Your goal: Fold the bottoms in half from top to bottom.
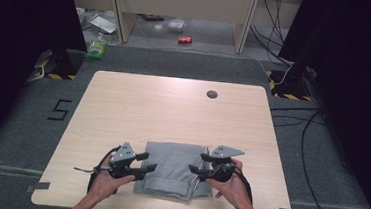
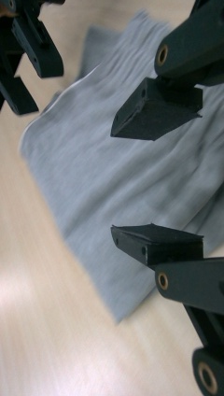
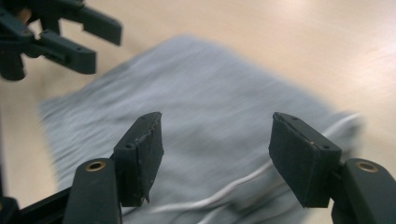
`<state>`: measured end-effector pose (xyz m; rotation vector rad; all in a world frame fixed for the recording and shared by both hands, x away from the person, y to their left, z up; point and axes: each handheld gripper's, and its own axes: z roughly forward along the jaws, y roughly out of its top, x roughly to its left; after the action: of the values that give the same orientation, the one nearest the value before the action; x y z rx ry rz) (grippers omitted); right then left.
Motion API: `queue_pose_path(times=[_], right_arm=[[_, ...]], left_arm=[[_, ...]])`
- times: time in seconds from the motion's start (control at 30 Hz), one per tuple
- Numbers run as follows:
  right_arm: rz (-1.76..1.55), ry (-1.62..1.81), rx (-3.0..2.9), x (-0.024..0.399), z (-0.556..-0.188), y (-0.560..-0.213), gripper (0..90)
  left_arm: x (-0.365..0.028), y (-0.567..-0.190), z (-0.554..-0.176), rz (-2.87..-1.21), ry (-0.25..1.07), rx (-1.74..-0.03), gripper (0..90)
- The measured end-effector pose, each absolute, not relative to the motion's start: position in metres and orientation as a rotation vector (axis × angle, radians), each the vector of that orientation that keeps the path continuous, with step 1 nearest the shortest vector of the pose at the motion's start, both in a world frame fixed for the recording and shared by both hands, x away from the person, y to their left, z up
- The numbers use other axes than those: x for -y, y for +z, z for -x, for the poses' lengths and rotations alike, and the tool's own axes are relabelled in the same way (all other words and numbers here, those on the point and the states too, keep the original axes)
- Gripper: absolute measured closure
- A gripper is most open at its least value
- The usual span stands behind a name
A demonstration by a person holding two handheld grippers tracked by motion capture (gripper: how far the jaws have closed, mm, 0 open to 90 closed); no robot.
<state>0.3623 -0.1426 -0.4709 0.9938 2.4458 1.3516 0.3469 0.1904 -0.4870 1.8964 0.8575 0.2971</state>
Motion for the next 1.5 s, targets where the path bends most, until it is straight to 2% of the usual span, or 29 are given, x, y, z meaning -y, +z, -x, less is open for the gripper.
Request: queue_pose_path(times=[0.2, 0.37, 0.53, 0.67, 0.83, 1.03, 1.17, 1.3, 1.4, 1.5], right_arm=[[-1.046, 1.253, -2.381, 0.150, -0.394, -0.472, 38.7], [-1.124, 1.180, -2.388, 0.158, -0.410, -0.486, 40.3], [-1.181, 1.126, -2.420, 0.164, -0.413, -0.501, 39.8], [-1.177, 1.125, -2.425, 0.164, -0.412, -0.499, 39.7], [-1.196, 1.217, -2.413, 0.165, -0.411, -0.493, 36.4], [-1.247, 1.221, -2.466, 0.161, -0.417, -0.502, 34.4], [-1.263, 1.240, -2.490, 0.161, -0.419, -0.506, 45.2], [-1.307, 1.278, -2.476, 0.166, -0.422, -0.510, 58.1], [-1.327, 1.303, -2.464, 0.167, -0.422, -0.512, 63.8], [-1.291, 1.278, -2.453, 0.163, -0.421, -0.510, 67.9]], left_arm=[[-0.193, -0.497, -0.385, -1.918, 0.308, -0.950, 43.8], [-0.197, -0.509, -0.396, -1.944, 0.330, -0.989, 43.9], [-0.196, -0.517, -0.399, -1.990, 0.362, -0.996, 43.5], [-0.195, -0.519, -0.400, -2.007, 0.378, -0.992, 42.2], [-0.194, -0.518, -0.402, -1.997, 0.359, -1.008, 40.9], [-0.191, -0.519, -0.408, -2.019, 0.329, -1.023, 39.5], [-0.190, -0.519, -0.410, -2.023, 0.329, -1.006, 45.3], [-0.189, -0.520, -0.408, -2.015, 0.313, -0.979, 60.8], [-0.189, -0.519, -0.408, -2.023, 0.337, -0.959, 71.0], [-0.188, -0.519, -0.408, -2.032, 0.361, -0.945, 77.2]])
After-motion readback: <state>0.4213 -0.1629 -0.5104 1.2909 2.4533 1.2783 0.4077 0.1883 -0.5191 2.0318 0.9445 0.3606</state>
